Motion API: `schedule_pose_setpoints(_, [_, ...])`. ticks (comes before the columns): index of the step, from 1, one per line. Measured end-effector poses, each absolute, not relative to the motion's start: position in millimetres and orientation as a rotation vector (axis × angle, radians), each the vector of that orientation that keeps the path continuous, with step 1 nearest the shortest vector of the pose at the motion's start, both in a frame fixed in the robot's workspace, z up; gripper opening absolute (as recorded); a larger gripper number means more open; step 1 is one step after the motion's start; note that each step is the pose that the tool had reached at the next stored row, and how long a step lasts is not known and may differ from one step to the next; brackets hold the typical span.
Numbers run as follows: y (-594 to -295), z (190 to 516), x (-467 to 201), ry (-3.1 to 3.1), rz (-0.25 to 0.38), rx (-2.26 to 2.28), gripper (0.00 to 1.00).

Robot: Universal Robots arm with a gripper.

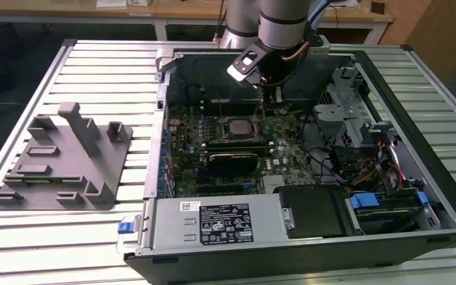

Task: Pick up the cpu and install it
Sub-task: 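Close the cpu cover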

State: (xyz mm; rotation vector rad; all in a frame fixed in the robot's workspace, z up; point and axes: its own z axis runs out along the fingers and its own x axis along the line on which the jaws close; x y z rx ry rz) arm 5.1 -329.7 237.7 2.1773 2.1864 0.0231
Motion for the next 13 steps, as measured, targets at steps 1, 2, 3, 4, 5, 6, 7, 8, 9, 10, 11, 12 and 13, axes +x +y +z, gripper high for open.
schedule_pose_setpoints(1, [-329.7, 237.7, 3.0, 2.186, 0.023, 2.177, 0.11])
schedule_pose_setpoints(2, [-329.7, 237.7, 1.7, 2.186, 0.023, 2.177, 0.11])
schedule_pose_setpoints(3, [-329.7, 237.7, 0.8, 2.186, 0.023, 2.177, 0.11])
schedule_pose_setpoints(4, [-329.7, 237.7, 0.2, 2.186, 0.023, 2.177, 0.11])
schedule_pose_setpoints(5, [-329.7, 237.6, -0.5, 2.186, 0.023, 2.177, 0.11])
schedule_pose_setpoints(6, [-329.7, 237.6, -1.5, 2.186, 0.023, 2.177, 0.11])
schedule_pose_setpoints(7, [-329.7, 237.5, -2.7, 2.186, 0.023, 2.177, 0.11])
schedule_pose_setpoints(8, [-329.7, 237.4, -4.1, 2.186, 0.023, 2.177, 0.11])
schedule_pose_setpoints(9, [-329.7, 237.4, -5.3, 2.186, 0.023, 2.177, 0.11])
schedule_pose_setpoints(10, [-329.7, 237.3, -6.3, 2.186, 0.023, 2.177, 0.11])
schedule_pose_setpoints(11, [-329.7, 237.3, -6.7, 2.186, 0.023, 2.177, 0.11])
schedule_pose_setpoints(12, [-329.7, 237.3, -6.7, 2.186, 0.023, 2.177, 0.11])
schedule_pose_setpoints(13, [-329.7, 237.3, -6.7, 2.187, 0.023, 2.177, 0.11])
